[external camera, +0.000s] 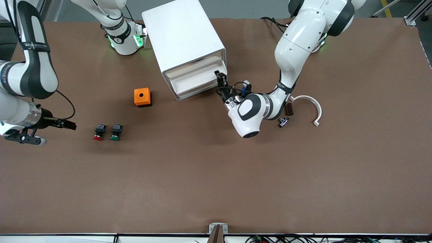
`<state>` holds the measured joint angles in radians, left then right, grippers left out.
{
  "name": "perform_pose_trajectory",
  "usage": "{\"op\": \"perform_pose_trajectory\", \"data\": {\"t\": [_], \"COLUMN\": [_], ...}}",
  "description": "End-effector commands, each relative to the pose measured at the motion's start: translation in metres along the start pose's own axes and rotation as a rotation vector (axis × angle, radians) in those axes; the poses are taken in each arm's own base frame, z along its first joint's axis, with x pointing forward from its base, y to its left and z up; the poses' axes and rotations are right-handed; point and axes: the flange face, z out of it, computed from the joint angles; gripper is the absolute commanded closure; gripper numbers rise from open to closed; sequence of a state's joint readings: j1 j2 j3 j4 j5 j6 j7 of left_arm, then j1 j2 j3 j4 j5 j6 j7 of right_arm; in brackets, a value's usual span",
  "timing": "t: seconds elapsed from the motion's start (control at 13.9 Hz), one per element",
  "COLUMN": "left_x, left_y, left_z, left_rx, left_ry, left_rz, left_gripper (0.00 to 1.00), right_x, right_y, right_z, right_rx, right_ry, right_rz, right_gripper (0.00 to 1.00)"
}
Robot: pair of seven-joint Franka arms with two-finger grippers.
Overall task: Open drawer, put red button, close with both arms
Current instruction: 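Pull the drawer open with the left gripper while the right gripper approaches, then lower the right gripper and grasp the red push button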
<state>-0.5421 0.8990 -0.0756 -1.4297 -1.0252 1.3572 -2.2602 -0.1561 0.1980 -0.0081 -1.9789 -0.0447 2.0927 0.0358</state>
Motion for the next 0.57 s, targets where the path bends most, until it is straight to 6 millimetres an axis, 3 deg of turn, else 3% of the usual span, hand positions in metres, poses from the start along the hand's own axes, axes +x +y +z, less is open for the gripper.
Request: {"op": "perform_pose_trajectory", "data": {"t": [0.0,0.14,0.36,0.5], "left_x": [0.003,0.011,0.02,0.023], "left_y": [0.004,0.01,0.012,0.012], "left_z": [-0.038,-0.062,-0.082,-0.09], "left_rx": [-0.045,-0.064,-0.082,-0.084], "left_ry": [-0.104,-0.161,-0.2,-0.214], "left_rz": [0.009,0.002,0.018,0.02], "left_gripper": [0.9,0.87,0.87,0.86], "right_x": [-0.034,-0.045,-0.051,-0.054], "right_y": [0.002,0.002,0.005,0.001], "right_z": [0.014,0.033,0.058,0.086], "right_rx": [0.0,0.018,0.023,0.029], "right_ry": [0.037,0.062,0.121,0.161], "right_rz": [0.019,0.032,0.056,0.084], "right_gripper": [0.0,0.0,0.0,0.0]}}
